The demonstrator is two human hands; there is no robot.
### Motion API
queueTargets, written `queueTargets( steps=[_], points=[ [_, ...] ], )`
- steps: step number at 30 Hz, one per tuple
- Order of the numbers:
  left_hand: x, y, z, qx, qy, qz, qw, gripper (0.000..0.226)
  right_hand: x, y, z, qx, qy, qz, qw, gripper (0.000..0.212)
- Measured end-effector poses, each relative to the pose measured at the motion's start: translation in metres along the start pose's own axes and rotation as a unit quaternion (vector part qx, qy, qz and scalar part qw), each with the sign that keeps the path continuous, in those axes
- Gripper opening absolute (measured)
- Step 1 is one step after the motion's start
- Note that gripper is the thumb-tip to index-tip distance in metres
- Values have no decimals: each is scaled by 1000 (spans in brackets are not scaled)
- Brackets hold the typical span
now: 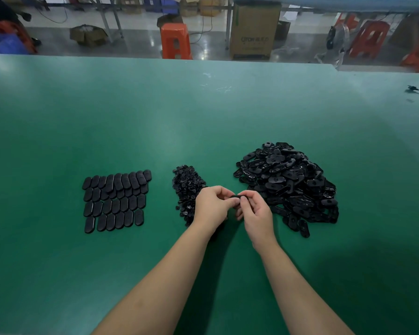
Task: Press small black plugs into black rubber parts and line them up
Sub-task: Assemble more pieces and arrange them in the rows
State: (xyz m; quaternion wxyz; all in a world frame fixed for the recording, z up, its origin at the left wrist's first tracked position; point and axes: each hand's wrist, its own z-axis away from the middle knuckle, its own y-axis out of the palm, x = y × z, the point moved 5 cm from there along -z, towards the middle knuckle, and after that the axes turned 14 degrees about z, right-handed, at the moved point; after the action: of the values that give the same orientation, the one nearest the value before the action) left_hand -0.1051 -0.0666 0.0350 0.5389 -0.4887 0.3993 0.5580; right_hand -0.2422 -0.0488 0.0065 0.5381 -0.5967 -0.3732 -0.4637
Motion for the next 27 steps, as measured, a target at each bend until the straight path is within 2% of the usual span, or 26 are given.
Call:
queueTargets(
  steps=[4,10,27],
  points=[
    [2,2,1,10,-9,5,1000,5,-1,-1,0,-1,-2,19,1000,13],
    [1,3,3,20,-14,13,1000,0,-2,-1,-1,2,-2,35,999,15],
    [-6,11,11,1,12,-54,998,10,-4,-1,0,1,12,-2,1000,19]
  ],
)
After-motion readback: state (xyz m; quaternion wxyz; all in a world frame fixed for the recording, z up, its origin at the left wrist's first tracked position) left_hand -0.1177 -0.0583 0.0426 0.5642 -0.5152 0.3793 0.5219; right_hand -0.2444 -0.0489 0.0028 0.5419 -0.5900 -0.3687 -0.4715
